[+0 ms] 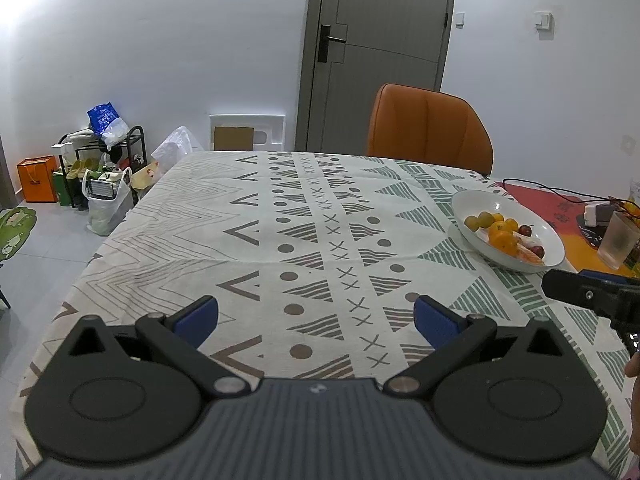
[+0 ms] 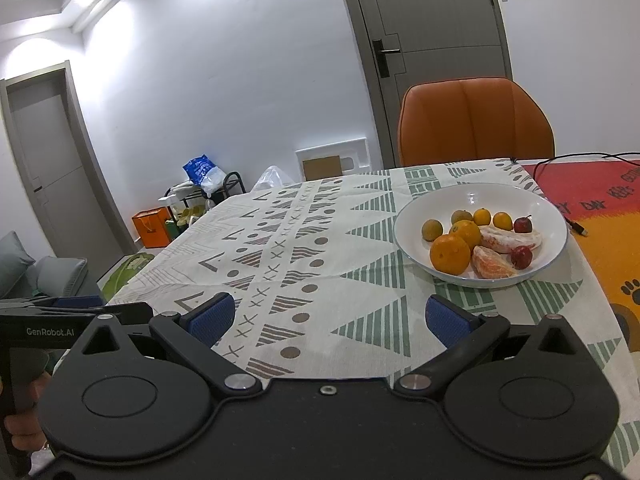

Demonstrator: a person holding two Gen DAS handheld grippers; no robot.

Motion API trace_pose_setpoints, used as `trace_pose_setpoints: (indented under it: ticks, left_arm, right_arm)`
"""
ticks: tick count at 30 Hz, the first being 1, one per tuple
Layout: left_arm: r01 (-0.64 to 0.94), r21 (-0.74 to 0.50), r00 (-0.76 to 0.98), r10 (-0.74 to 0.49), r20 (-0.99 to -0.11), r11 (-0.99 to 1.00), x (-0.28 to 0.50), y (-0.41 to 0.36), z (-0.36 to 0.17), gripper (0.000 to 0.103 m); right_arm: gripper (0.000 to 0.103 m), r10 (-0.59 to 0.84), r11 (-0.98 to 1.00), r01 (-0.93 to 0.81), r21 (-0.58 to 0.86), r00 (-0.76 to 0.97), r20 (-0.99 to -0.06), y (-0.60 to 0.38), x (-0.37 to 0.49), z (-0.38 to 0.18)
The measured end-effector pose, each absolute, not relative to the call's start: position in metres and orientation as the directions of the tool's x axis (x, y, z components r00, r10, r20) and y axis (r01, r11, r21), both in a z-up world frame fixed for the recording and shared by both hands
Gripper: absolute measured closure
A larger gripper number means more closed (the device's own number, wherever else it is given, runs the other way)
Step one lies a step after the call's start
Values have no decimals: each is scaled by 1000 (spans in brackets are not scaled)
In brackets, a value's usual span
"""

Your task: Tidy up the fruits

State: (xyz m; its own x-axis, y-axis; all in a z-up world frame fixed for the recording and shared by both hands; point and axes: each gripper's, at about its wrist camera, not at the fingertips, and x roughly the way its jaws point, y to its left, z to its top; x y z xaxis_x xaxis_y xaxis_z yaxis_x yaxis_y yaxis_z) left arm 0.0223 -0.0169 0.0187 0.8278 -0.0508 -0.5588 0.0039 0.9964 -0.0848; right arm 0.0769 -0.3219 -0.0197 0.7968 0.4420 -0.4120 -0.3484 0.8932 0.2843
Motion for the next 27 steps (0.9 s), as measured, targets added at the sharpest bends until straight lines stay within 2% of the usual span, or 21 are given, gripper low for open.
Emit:
trace_pose_setpoints:
  ticks: [27]
  left_arm:
    - [-6,-82,823,-42,-566,997,24,-13,20,0]
  right_arm:
    - [0,439,895,-346,282,794,-420,-320,80,-21]
